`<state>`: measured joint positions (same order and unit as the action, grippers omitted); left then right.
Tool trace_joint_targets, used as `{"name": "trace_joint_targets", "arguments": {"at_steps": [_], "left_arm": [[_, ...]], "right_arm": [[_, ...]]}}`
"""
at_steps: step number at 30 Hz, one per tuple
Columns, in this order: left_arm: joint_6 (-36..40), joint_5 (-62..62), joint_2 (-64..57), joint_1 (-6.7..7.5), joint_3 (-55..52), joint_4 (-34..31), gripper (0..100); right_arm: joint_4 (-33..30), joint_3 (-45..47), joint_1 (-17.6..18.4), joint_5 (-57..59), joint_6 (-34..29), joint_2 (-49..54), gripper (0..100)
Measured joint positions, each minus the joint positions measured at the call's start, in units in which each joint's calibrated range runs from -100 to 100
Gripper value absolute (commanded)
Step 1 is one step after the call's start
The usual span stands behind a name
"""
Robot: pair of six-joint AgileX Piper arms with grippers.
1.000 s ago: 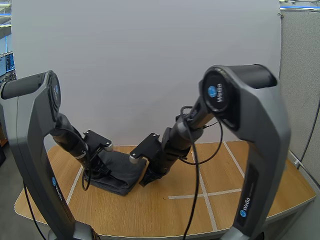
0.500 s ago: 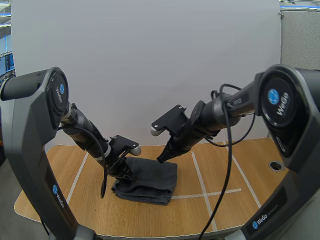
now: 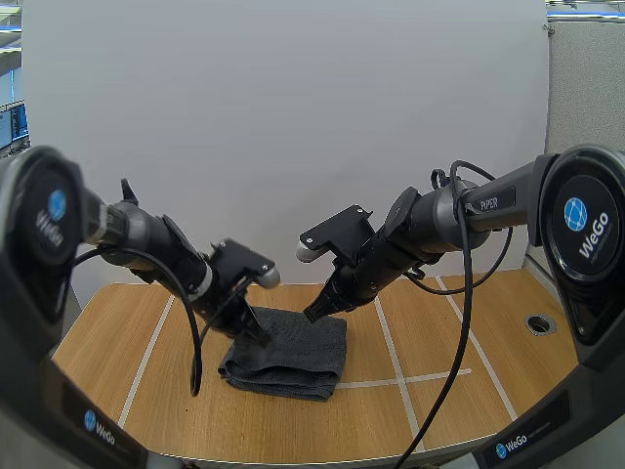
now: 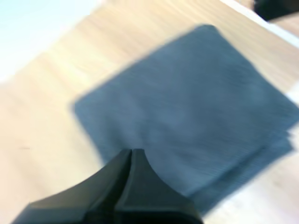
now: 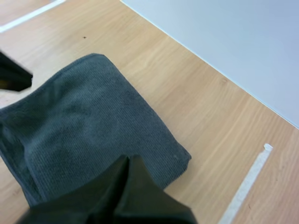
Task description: Fold the towel
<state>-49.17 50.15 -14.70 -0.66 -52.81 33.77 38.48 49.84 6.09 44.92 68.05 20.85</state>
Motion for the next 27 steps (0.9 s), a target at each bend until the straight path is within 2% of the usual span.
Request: {"name": "trace_joint_targets", "arguments": {"at_steps": [6, 17, 24, 27], "left_arm": [[-1.0, -8.2, 4.8, 0.00, 0.2, -0.8, 0], [-1.0, -10.4, 19.1, 0.00, 7.4, -0.6, 0], [-1.6, -13.6, 25.8, -1.29, 8.0, -0.6, 0], [-1.8, -13.6, 26.7, -1.35, 8.4, 0.8, 0]], "right_arm": [[3.9, -0.1, 0.0, -0.2, 2.0, -5.3, 0], [5.2, -0.1, 0.0, -1.1, 4.4, -14.1, 0], [5.2, -0.1, 0.0, -0.9, 4.5, -14.2, 0], [5.1, -0.1, 0.0, -0.9, 4.6, -14.2, 0]]}}
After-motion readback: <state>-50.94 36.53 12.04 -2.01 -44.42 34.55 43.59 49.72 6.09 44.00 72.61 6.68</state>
